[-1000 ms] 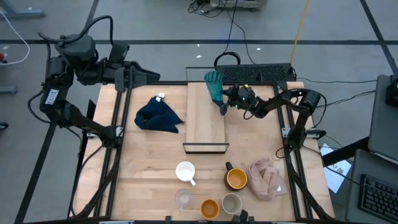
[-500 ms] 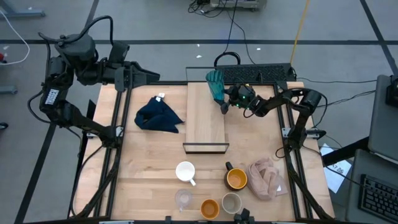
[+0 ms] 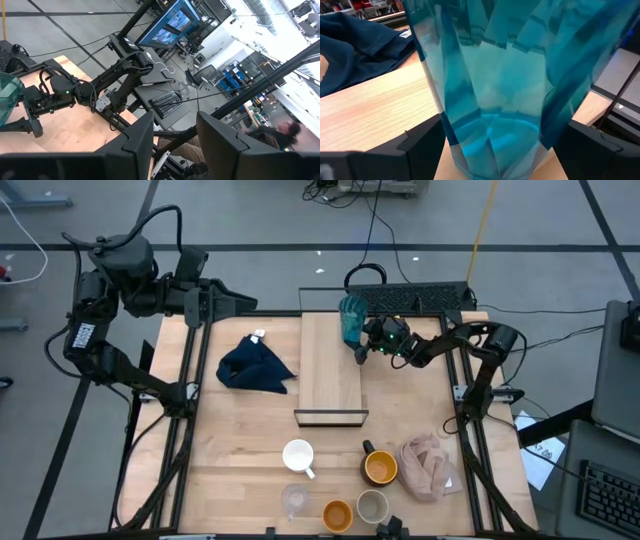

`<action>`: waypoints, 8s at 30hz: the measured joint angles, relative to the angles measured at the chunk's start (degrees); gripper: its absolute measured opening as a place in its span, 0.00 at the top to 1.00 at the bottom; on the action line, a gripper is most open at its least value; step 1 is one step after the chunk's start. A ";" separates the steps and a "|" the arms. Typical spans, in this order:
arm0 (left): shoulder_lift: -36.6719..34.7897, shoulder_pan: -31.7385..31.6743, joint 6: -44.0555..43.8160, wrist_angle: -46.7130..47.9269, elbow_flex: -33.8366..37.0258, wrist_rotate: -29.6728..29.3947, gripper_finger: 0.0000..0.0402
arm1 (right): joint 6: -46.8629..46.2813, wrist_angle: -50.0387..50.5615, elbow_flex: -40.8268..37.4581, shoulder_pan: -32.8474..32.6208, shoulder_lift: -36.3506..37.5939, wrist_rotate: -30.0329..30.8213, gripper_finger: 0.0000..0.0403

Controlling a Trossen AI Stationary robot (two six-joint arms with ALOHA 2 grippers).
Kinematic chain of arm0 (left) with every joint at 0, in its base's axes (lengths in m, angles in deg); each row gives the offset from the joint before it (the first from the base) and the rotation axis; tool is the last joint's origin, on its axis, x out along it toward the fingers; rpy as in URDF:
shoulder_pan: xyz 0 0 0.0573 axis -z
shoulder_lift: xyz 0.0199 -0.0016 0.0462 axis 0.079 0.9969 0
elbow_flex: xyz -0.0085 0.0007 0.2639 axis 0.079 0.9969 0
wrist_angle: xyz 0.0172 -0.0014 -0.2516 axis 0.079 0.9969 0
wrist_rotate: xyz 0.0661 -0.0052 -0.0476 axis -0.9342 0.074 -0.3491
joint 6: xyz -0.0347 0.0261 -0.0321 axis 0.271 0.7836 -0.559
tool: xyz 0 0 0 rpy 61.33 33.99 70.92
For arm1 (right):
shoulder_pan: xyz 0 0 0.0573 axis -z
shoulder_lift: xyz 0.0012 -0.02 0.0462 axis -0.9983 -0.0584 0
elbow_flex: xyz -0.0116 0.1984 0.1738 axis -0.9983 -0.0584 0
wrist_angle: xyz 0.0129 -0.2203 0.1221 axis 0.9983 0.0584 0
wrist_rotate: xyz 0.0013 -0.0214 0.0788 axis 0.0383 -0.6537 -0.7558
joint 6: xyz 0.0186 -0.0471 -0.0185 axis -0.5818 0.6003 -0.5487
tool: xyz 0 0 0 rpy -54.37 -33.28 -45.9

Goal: Stack small to large cups/mugs on shelf
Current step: Put the blue cup on the shelf, then put the black mug on the shelf

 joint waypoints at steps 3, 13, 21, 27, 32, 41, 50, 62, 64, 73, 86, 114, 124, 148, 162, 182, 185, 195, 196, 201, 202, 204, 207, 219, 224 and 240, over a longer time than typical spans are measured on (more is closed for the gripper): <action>0.00 0.00 0.00 0.00 0.00 0.00 0.63 | -0.07 0.17 0.00 0.00 -0.01 0.00 0.21; 0.00 0.16 0.12 -0.01 0.00 0.04 0.63 | -2.73 0.20 0.00 0.00 -0.04 -0.99 0.21; 0.00 2.31 -0.49 0.00 0.00 -0.11 0.63 | -2.00 -0.08 -0.07 -0.55 -0.11 -1.11 0.21; 0.00 3.37 -0.26 0.00 0.00 -1.40 0.63 | -0.98 -0.10 -0.07 -0.55 -0.11 -1.20 0.21; 0.00 3.37 -0.50 0.00 0.00 -1.53 0.63 | 0.56 -1.11 -0.11 -0.90 -0.15 -1.16 0.21; 0.00 3.37 -0.41 0.00 0.00 -1.55 0.63 | 1.62 -1.18 -0.11 -0.90 -0.15 -1.18 0.21; 0.00 3.37 -0.35 0.00 0.00 -1.56 0.63 | 3.86 -1.35 -0.11 -1.12 -0.15 -1.13 0.21; 0.00 3.37 -0.35 0.02 0.00 -1.57 0.63 | 8.42 -2.16 -0.15 -2.91 -0.20 -2.84 0.21; 0.00 3.37 -0.35 0.02 0.00 -1.57 0.63 | 9.25 -2.18 -0.15 -2.92 -0.20 -4.23 0.21; 0.01 3.37 -0.37 0.02 0.02 -1.60 0.63 | 8.77 -1.32 -0.20 -2.01 -0.26 -4.35 0.06; 0.01 3.38 -0.24 0.02 0.02 -1.60 0.63 | 8.34 4.39 -0.02 -1.15 0.21 -4.35 0.03; 0.11 3.87 0.11 0.00 0.02 -1.60 0.63 | 13.23 12.20 -0.15 0.57 6.36 -7.21 0.01; 0.11 3.87 0.19 0.00 0.02 -1.62 0.63 | 14.98 17.80 -0.04 0.80 8.46 -7.26 0.01; 0.62 3.85 7.12 1.84 0.01 -2.07 0.63 | -6.39 42.98 -0.13 -2.99 51.95 -14.96 0.01; 6.95 4.54 7.02 5.58 -0.07 -3.15 0.63 | -22.65 53.27 -0.09 -23.10 68.16 -16.47 0.29; 19.08 7.98 8.57 4.39 0.04 -0.64 0.63 | -34.46 56.79 -0.09 -41.66 69.55 -23.85 0.99; 20.19 8.30 8.61 4.33 0.04 1.11 0.63 | -34.51 56.95 -0.09 -42.60 69.51 -23.76 1.00; 23.98 12.22 5.30 3.75 -0.07 0.13 0.63 | -32.70 64.37 -0.09 -42.88 69.55 -23.63 0.99; 24.53 12.73 4.35 4.34 -0.03 0.01 0.63 | -32.16 66.42 -0.09 -42.88 69.52 -23.62 0.99; 27.01 16.23 2.23 4.45 0.08 -0.38 0.63 | -30.61 75.26 -0.09 -42.88 69.53 -23.56 0.99; 27.38 16.83 1.50 3.30 -0.07 -0.64 0.63 | -29.97 75.73 -0.09 -42.88 69.53 -23.56 0.99; 27.59 17.99 0.07 3.15 0.00 -0.67 0.63 | -29.18 75.27 -0.10 -42.88 69.53 -23.58 0.99; 28.40 19.59 -1.09 0.80 -0.04 -0.37 0.63 | -29.39 73.49 -0.09 -42.88 69.53 -23.57 0.99; 30.05 24.92 -6.97 1.26 0.02 -1.86 0.63 | -34.95 70.98 -0.09 -45.13 68.53 -23.82 0.99; 31.85 26.63 -10.45 0.62 0.04 -6.82 0.63 | -34.07 70.59 -0.09 -45.88 67.32 -23.69 0.99; 41.05 31.34 -41.93 -16.67 0.02 -17.02 0.63 | -20.31 68.99 -0.10 -47.39 65.78 -24.83 0.99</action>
